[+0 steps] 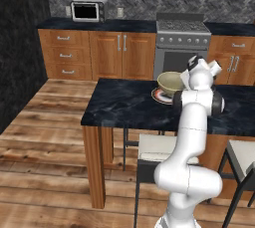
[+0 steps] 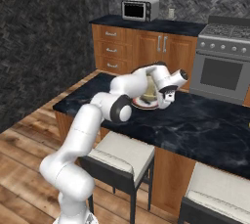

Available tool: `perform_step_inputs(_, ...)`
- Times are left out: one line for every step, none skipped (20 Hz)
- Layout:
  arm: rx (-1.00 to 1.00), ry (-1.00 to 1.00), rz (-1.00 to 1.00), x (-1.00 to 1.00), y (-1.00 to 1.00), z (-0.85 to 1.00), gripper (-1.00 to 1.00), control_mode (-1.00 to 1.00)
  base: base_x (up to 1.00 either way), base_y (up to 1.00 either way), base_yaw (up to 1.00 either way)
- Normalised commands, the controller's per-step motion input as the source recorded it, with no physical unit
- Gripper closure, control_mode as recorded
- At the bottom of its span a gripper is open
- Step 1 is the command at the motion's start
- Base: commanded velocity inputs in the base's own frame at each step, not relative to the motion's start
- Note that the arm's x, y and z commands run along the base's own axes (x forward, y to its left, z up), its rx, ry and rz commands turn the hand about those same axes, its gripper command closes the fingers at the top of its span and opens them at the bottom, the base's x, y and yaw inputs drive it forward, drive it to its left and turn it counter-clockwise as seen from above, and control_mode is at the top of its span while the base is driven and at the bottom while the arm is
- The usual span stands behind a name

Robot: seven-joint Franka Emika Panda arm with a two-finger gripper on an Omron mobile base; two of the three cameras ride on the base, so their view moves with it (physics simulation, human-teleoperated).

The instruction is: Move the bowls from the cabinet to the plates on the dining table.

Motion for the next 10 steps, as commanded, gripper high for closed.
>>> perform_step_inputs(0.00, 0.00, 0.00, -0.29, 0.00, 0.49, 1.00, -1.00, 0.00, 0.00, 0.00)
perform_step_inputs(0.00, 0.00, 0.00, -0.28, 0.01, 0.41, 1.00, -1.00, 0.00, 0.00, 0.00)
perform_step_inputs(0.00, 0.00, 0.00, -0.29, 0.06, 0.27, 1.00, -1.00, 0.00, 0.00, 0.00)
perform_step_inputs(0.00, 0.00, 0.00, -0.25, 0.06, 0.15, 1.00, -1.00, 0.00, 0.00, 0.00)
perform_step_inputs(0.00, 0.00, 0.00, -0.26, 0.10, 0.05, 1.00, -1.00, 0.00, 0.00, 0.00)
perform_step_inputs(0.00, 0.00, 0.00, -0.25, 0.11, 0.00, 1.00, -1.00, 0.00, 0.00, 0.00)
perform_step_inputs(0.00, 0.00, 0.00, -0.21, 0.07, 0.00, 1.00, -1.00, 0.00, 0.00, 0.00)
perform_step_inputs(0.00, 0.00, 0.00, -0.21, 0.06, 0.00, 1.00, -1.00, 0.00, 0.00, 0.00)
perform_step_inputs(0.00, 0.00, 0.00, -0.21, 0.05, 0.00, 1.00, -1.00, 0.00, 0.00, 0.00)
perform_step_inputs(0.00, 0.00, 0.00, -0.20, 0.04, 0.00, 1.00, -1.00, 0.00, 0.00, 0.00)
